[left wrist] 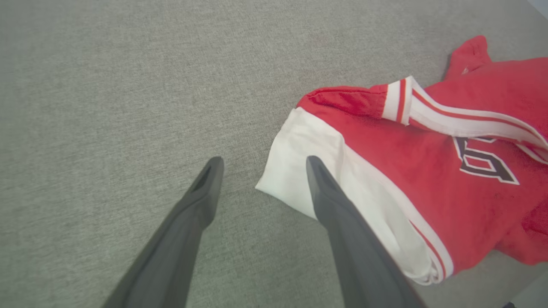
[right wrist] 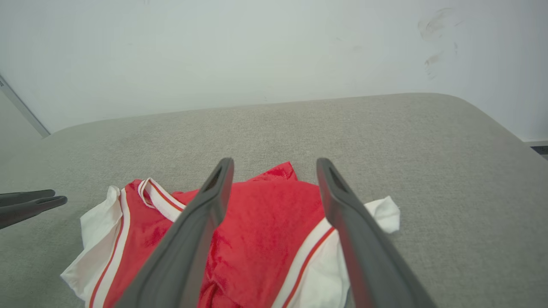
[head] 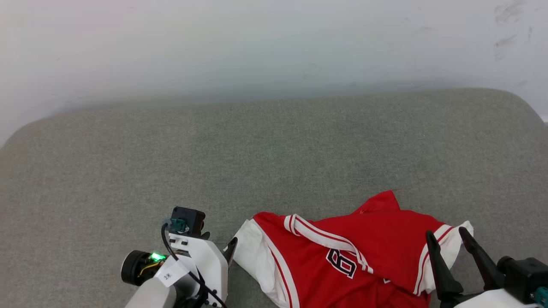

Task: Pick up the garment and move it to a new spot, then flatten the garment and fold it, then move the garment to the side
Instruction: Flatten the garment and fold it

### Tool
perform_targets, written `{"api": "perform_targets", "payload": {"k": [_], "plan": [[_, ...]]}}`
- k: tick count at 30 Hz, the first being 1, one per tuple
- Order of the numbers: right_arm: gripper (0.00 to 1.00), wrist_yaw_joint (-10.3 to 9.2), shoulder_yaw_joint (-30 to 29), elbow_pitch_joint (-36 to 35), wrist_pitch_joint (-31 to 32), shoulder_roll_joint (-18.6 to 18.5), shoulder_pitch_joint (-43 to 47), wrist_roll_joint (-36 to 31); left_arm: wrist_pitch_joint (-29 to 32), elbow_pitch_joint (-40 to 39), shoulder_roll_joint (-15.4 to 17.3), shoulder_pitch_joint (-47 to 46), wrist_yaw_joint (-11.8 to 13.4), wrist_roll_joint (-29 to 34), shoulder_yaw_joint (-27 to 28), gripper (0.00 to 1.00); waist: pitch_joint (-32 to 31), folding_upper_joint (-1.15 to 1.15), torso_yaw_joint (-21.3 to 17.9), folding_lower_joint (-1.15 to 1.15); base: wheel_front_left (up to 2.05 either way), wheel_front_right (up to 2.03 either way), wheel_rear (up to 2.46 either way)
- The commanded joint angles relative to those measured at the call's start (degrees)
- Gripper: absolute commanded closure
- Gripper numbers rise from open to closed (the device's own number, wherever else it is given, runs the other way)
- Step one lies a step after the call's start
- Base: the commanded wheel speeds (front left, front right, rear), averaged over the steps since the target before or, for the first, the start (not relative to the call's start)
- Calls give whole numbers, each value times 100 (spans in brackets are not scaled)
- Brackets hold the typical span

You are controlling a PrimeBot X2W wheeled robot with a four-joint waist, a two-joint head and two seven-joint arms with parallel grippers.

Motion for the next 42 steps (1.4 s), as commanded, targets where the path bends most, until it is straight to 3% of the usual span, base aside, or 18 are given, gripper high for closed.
{"api": "perform_targets", "payload": {"k": [1, 14, 15, 17, 18, 22, 30, 42], "plan": [[0, -4, 3, -39, 5, 25, -113, 46, 358, 89, 72, -234, -58, -43, -73, 0, 200, 0, -112, 0, 0, 0, 0], [0, -3, 100, 179, -126, 44, -419, 222, 2008, 819, 260, -733, -381, -95, -617, 0, 691, 0, -376, 0, 0, 0, 0], [0, -4, 100, 200, -140, 46, -431, 231, 2144, 874, 267, -727, -416, -118, -673, 5, 714, 0, -387, 0, 0, 0, 0], [0, -3, 105, 246, -157, 46, -477, 270, 2322, 934, 288, -720, -478, -161, -772, 77, 753, 0, -409, 0, 0, 0, 0], [0, -4, 101, 262, -155, 47, -504, 276, 2335, 921, 300, -737, -501, -166, -803, 100, 768, 0, -418, 0, 0, 0, 0], [0, -4, 51, 323, -181, 50, -514, 343, 2018, 763, 394, -814, -492, -94, -753, 100, 797, 0, -422, 0, 0, 0, 0], [0, -3, -122, 394, -178, 52, -462, 387, 1019, 334, 706, -798, -182, -75, -232, 100, 664, 0, -241, 0, 0, 0, 0], [0, -4, -356, 397, -112, 51, -299, 432, 361, -439, 929, 685, 656, -743, 861, 100, 443, 0, 64, 0, 0, 0, 0]]}}
